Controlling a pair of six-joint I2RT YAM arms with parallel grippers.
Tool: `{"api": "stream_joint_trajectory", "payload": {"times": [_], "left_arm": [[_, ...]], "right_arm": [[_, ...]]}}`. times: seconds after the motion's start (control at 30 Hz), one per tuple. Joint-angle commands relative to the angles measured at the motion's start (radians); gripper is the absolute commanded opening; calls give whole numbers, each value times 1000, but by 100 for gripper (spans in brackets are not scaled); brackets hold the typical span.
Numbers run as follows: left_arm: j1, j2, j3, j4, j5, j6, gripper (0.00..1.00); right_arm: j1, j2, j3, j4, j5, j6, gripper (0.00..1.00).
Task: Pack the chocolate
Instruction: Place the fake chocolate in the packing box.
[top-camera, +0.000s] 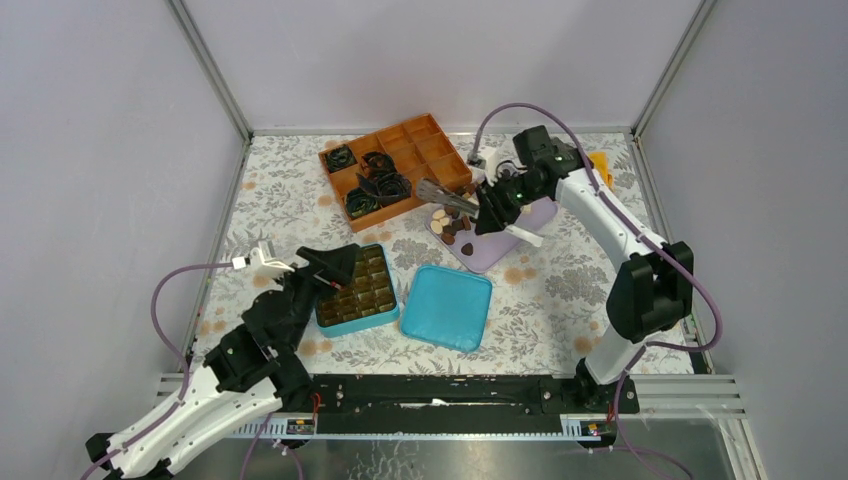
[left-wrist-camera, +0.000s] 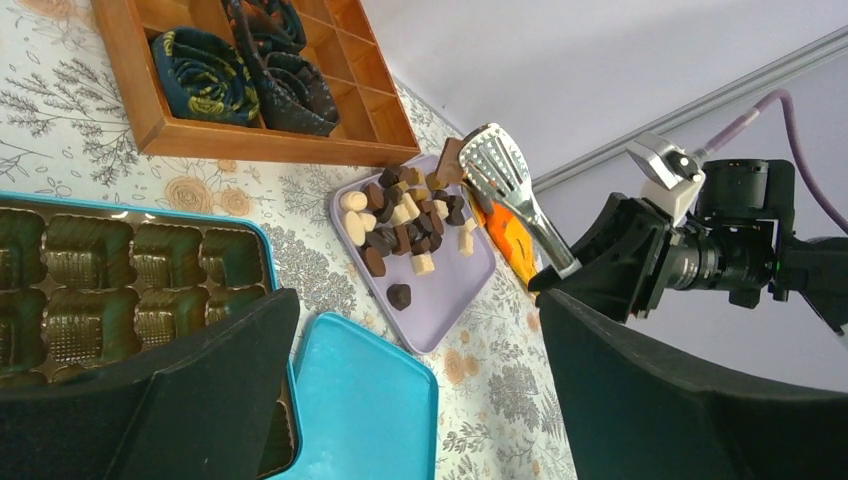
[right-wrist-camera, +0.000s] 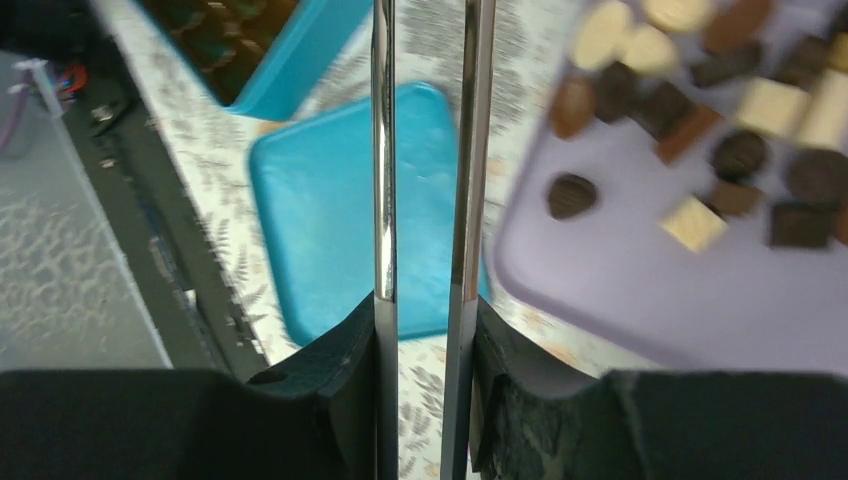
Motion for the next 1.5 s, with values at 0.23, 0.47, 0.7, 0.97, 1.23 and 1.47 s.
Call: {"api": "stream_joint_trajectory", "payload": {"times": [0.23,0.47,0.7,0.97,1.23,1.47], "left_arm": [[4,-12,65,-83,-63,32,99],[3,-52,37,-105,-72,-6,99],[3,-91,28,-132,-83,-30,99],[3,-98,16,-139,-80,-47,99],[3,-107,8,-143,-76,-59,99],[3,-108,5,-143,-75,-65,99]], "right_arm": [[228,17,24,39,-69,-6,1],[307,132,100,14,37,-29,2],[362,181,121,25,103,-30,3],[368,228,158,25,176,-24,7],[371,241,170,19,195,-28,20],[370,241,176,14,197,-29,32]]}}
